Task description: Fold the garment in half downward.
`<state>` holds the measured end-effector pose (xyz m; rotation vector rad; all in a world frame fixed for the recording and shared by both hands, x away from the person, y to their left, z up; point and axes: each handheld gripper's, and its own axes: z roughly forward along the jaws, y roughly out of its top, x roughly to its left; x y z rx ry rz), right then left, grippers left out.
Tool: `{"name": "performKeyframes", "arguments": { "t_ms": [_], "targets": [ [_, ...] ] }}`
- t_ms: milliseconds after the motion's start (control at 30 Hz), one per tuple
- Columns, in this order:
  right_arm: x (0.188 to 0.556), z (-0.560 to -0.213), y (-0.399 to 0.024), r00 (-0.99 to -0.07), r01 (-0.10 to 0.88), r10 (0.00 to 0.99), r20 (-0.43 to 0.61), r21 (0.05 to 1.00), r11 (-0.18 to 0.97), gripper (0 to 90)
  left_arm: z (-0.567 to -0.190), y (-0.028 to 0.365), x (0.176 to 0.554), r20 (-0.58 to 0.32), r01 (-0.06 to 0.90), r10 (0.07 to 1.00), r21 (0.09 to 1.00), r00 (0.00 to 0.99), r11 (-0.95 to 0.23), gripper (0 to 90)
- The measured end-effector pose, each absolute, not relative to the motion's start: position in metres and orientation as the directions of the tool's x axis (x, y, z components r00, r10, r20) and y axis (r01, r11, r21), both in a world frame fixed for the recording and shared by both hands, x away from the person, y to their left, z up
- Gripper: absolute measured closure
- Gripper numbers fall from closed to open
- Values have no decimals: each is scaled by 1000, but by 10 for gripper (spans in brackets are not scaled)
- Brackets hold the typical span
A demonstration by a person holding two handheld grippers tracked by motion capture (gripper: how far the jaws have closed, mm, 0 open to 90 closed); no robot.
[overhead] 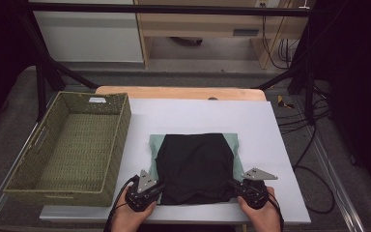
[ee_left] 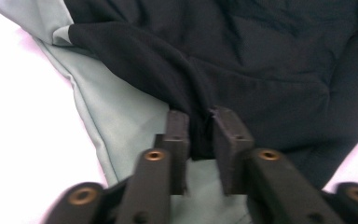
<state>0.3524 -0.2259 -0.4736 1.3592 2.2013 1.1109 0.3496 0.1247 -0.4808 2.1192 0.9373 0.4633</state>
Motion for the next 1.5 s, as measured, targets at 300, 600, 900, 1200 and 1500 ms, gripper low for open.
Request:
{"name": "performKeyframes", "arguments": {
  "t_ms": [300, 600, 900, 1200, 1500],
  "targets": [
    [349, -467, -228, -496, 597, 861, 112, 765, 244, 884, -475, 131, 348, 28, 473, 754, 763, 657, -441, 880],
    [348, -461, -236, -494, 544, 862, 113, 814, 205, 627, -473, 137, 347, 43, 452, 782, 796, 622, -403, 720],
    [352, -463, -263, -370, 561, 923, 104, 817, 133, 576, -473, 142, 351, 44, 464, 805, 798, 591, -384, 609],
    [366, -482, -264, -351, 656, 930, 111, 738, 160, 560, -476, 146, 354, 49, 487, 819, 783, 572, -387, 551],
    [366, -481, -263, -393, 650, 914, 98, 733, 201, 875, -478, 146, 356, 51, 497, 824, 775, 565, -389, 517]
  ]
}}
